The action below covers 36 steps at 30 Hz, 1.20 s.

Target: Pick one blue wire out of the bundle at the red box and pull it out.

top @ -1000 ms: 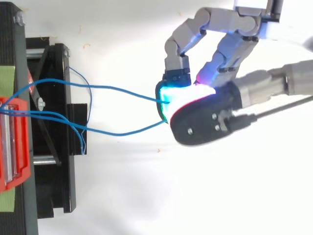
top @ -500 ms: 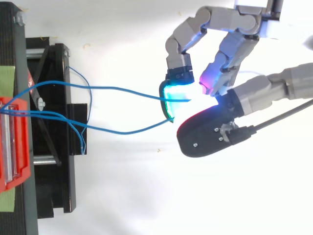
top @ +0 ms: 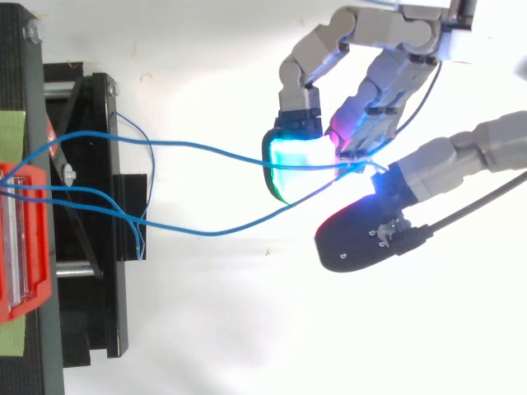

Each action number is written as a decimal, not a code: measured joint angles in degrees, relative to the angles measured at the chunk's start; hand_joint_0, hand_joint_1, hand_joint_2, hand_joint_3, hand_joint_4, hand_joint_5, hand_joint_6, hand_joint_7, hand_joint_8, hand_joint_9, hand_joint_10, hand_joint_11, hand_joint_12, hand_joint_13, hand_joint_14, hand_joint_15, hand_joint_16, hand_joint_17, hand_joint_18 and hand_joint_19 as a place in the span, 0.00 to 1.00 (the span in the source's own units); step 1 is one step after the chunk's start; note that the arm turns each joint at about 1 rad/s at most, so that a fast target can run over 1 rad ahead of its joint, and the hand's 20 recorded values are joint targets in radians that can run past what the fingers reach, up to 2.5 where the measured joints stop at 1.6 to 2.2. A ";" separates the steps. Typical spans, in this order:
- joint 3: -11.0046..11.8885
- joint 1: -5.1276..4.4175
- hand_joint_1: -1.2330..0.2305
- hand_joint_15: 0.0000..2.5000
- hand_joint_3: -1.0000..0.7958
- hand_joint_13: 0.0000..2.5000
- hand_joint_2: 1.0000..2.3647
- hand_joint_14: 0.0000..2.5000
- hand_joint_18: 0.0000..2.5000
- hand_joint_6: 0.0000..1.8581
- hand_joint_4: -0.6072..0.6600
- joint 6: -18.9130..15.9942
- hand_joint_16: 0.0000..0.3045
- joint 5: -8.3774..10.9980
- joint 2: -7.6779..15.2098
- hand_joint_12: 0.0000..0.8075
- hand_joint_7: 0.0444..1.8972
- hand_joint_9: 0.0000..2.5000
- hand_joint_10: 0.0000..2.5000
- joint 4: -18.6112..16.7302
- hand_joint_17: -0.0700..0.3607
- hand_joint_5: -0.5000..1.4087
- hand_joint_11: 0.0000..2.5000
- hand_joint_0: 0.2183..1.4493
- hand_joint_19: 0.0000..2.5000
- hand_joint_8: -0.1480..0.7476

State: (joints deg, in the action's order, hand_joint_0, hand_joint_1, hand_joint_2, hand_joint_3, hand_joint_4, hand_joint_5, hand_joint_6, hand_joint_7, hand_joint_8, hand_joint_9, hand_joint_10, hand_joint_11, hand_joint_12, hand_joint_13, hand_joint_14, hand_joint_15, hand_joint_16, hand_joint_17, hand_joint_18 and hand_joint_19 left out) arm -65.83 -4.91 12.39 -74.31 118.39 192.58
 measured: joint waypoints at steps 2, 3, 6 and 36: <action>0.00 0.01 0.22 0.16 0.38 0.38 0.01 0.01 0.37 0.52 0.53 0.00 0.18 -0.02 0.00 0.52 0.47 0.33 0.00 0.08 0.45 0.15 0.20 0.45 0.17 0.48; 0.00 0.01 0.23 0.16 0.39 0.37 0.01 0.01 0.37 0.52 0.53 0.00 0.18 -0.03 0.00 0.52 0.47 0.32 0.00 0.11 0.45 0.14 0.20 0.43 0.17 0.48; 0.00 0.02 0.26 0.17 0.34 0.36 0.01 0.01 0.36 0.51 0.56 0.00 0.19 -0.04 0.00 0.54 0.47 0.32 0.00 0.15 0.47 0.14 0.21 0.29 0.19 0.50; 0.00 0.02 0.47 0.18 0.38 0.42 0.01 0.01 0.40 0.50 0.58 0.00 0.22 -0.05 0.00 0.60 0.56 0.44 0.00 0.69 0.51 0.20 0.21 0.27 0.22 0.60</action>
State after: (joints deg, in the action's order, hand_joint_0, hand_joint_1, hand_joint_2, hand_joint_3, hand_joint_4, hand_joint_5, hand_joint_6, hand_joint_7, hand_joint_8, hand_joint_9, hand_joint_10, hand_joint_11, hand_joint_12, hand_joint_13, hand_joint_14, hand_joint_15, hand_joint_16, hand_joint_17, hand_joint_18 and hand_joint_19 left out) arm -65.83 -4.89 12.39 -74.35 118.39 193.27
